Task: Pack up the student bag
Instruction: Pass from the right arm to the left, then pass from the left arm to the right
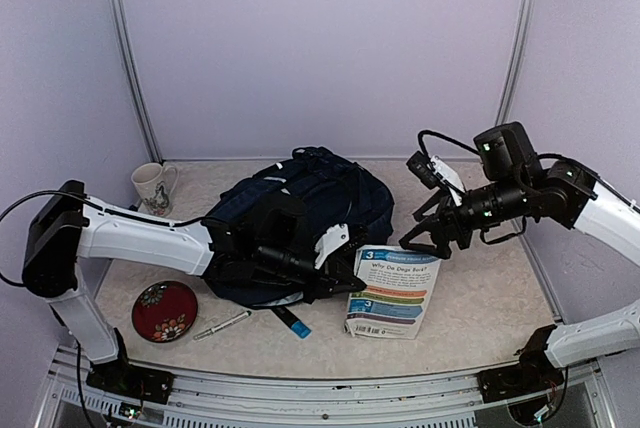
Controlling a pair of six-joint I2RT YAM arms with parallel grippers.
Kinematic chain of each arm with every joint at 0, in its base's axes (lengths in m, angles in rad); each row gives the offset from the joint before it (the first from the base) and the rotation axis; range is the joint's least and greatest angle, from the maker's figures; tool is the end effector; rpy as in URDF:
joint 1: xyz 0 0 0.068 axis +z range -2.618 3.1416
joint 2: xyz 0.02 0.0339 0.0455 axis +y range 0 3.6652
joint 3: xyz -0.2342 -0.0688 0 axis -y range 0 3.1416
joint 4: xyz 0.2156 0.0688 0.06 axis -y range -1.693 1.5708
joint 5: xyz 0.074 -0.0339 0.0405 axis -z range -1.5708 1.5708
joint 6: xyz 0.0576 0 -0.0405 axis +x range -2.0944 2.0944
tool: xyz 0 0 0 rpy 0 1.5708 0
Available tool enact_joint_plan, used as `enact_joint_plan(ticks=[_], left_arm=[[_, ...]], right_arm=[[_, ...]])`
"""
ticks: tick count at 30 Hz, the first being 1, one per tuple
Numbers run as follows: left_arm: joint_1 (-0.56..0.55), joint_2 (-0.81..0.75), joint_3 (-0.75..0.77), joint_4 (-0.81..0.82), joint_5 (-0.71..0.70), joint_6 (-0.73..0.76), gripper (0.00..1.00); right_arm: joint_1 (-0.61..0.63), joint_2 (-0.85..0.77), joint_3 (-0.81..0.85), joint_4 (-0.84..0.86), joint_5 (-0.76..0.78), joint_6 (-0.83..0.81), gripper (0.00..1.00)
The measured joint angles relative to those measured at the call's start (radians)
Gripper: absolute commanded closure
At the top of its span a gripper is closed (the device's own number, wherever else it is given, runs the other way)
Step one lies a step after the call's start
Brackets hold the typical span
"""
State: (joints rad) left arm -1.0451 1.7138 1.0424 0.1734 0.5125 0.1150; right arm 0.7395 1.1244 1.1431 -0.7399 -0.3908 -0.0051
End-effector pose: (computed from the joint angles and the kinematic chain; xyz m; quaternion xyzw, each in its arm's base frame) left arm 0.1605 -0.3330 0.1988 0.5641 0.6245 -0.4164 0.3442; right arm 0.1543 0.1705 0.3047 -0.3997 0.8034 0.3103 0.3138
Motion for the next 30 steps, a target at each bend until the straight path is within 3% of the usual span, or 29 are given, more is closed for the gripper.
enact_joint_plan(ticks=[4,7,12,15,16,19,22,23,24,26,27,29,30], left_arm=[[-0.021,0.000,0.000,-0.005,-0.056,0.066,1.00],[-0.024,0.000,0.002,-0.006,-0.078,0.089,1.00],[-0.027,0.000,0.004,-0.009,-0.102,0.109,1.00],[-0.029,0.000,0.004,-0.009,-0.106,0.117,1.00],[-0.029,0.000,0.004,-0.010,-0.107,0.119,1.00],[-0.029,0.000,0.009,-0.017,-0.107,0.122,1.00],[-0.029,0.000,0.014,-0.026,-0.109,0.125,1.00],[-0.029,0.000,0.016,-0.030,-0.116,0.126,1.00],[-0.029,0.000,0.019,-0.034,-0.122,0.126,0.96],[-0.029,-0.002,0.024,-0.048,-0.137,0.125,0.42],[-0.030,-0.005,0.025,-0.054,-0.145,0.128,0.26],[-0.036,-0.026,0.024,-0.075,-0.172,0.130,0.14],[-0.040,-0.046,0.024,-0.091,-0.192,0.134,0.13]], right_arm=[[0.000,-0.037,-0.004,0.019,0.012,-0.035,0.13],[0.000,-0.010,0.005,0.019,-0.011,-0.066,0.00],[0.000,0.056,0.010,0.014,-0.094,-0.111,0.00],[0.000,0.095,0.002,0.001,-0.112,-0.133,0.07],[0.000,0.102,-0.004,-0.003,-0.114,-0.138,0.13],[0.000,0.115,-0.034,-0.018,-0.117,-0.157,0.48],[0.000,0.119,-0.045,-0.021,-0.125,-0.157,0.98],[0.000,0.119,-0.045,-0.023,-0.126,-0.148,1.00],[0.000,0.119,-0.044,-0.023,-0.124,-0.143,1.00],[0.007,0.119,-0.043,-0.025,-0.111,-0.127,1.00],[0.008,0.117,-0.043,-0.023,-0.101,-0.117,1.00],[0.008,0.103,-0.043,-0.031,-0.056,-0.097,1.00],[0.006,0.088,-0.043,-0.034,-0.027,-0.084,1.00]])
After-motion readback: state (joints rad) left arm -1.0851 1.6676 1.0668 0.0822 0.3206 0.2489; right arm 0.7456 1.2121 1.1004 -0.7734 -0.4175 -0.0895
